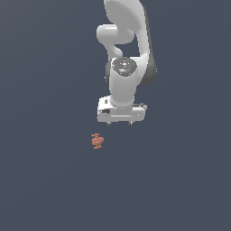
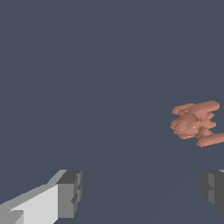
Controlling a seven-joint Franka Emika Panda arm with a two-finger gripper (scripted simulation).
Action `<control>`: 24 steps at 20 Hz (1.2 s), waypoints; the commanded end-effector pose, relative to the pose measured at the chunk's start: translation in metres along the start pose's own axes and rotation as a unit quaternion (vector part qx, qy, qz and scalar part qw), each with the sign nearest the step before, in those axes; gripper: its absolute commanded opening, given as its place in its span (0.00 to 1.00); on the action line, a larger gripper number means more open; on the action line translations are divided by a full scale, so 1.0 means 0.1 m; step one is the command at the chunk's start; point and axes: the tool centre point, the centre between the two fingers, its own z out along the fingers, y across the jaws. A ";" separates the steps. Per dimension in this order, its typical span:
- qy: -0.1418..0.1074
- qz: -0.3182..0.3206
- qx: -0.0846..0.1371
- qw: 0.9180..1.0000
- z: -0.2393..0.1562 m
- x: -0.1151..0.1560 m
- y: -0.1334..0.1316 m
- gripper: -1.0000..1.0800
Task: Pick up the object and move it to a goal position.
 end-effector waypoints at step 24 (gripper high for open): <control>0.014 0.049 -0.001 0.999 -0.09 0.06 0.16 0.96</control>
